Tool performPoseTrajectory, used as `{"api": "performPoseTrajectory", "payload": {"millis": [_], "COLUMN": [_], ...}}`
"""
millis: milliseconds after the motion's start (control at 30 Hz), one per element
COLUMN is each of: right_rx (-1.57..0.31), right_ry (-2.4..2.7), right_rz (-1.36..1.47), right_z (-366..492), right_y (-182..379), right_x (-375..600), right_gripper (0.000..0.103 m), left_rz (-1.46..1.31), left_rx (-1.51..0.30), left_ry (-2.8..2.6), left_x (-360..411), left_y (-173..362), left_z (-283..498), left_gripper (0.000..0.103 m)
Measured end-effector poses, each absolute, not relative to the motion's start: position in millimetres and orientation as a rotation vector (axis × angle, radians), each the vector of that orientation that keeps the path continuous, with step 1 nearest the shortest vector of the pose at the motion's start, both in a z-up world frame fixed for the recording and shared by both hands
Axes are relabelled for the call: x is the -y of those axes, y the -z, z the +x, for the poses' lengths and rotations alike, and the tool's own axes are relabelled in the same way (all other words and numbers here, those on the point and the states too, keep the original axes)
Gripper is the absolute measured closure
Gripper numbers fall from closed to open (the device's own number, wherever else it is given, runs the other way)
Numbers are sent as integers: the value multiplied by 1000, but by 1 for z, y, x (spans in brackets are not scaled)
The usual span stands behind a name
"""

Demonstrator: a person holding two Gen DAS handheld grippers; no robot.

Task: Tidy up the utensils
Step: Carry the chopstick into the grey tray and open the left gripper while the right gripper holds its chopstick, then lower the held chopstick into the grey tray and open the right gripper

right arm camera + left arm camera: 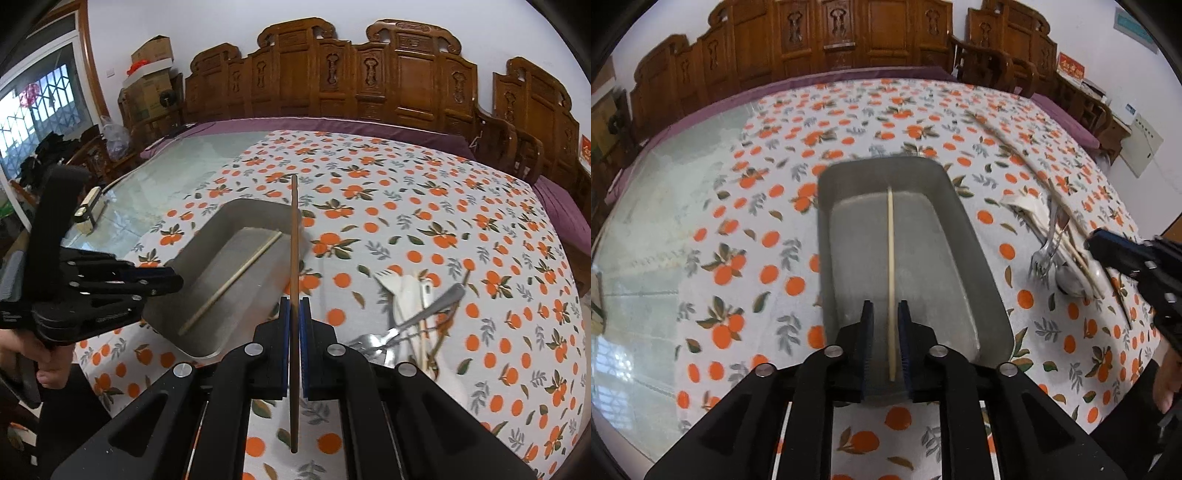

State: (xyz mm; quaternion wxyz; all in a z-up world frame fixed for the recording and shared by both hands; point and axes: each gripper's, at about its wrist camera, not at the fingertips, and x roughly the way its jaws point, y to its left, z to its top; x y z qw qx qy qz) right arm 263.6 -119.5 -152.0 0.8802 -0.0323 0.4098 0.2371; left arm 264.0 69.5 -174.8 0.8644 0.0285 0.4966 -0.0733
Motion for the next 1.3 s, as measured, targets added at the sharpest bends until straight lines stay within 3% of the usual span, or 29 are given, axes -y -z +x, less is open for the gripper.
{"api": "performPoseTrajectory", "payload": {"millis": [233,300,367,500,567,1033,1300], "right_rx": [-880,-891,-903,-931,-948,-1053,-1018], "right_ry": [-535,-541,-547,-556,-555,-483,-540], "right_rz": [-38,-39,-45,-37,-26,-34,-32], "right_z": [271,273,276,284,289,312,312], "right_y": [154,156,159,164,168,203,199], "right_x": [88,79,69,52,45,7,2], "right_gripper": [97,97,97,97,97,97,95], "left_rz": [51,36,33,28,25,5,8], "left_rx": [-938,-907,-879,-834,-823,-795,-788], "left_ry": [128,119,101,61,42,37,44], "left_x": [-102,-113,-123,-137,-143,-162,-159], "left_y": [137,129,124,119,119,115,113], "left_z": [242,235,229,220,217,205,202], "left_gripper": [70,55,49,25,17,17,17]}}
